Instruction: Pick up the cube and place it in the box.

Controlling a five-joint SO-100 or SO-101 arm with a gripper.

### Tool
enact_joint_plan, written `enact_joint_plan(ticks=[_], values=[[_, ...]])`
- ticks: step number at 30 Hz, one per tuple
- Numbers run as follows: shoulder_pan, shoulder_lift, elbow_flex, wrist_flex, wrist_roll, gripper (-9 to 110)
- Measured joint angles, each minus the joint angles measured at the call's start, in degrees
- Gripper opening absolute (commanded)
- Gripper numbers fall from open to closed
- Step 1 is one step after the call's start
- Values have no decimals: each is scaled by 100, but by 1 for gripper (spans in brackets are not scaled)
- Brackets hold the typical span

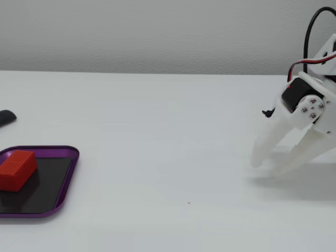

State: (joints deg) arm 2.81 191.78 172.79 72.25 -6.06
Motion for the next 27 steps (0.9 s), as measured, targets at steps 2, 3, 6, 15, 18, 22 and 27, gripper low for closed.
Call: enact_joint_plan(ticks=[2,3,6,15,18,22,27], values=[[0,0,0,0,0,-1],[0,0,0,0,0,0],[0,0,0,0,88,0],[0,0,0,0,193,0],[0,0,0,0,193,0],[0,0,0,0,193,0],[0,0,0,0,193,0]])
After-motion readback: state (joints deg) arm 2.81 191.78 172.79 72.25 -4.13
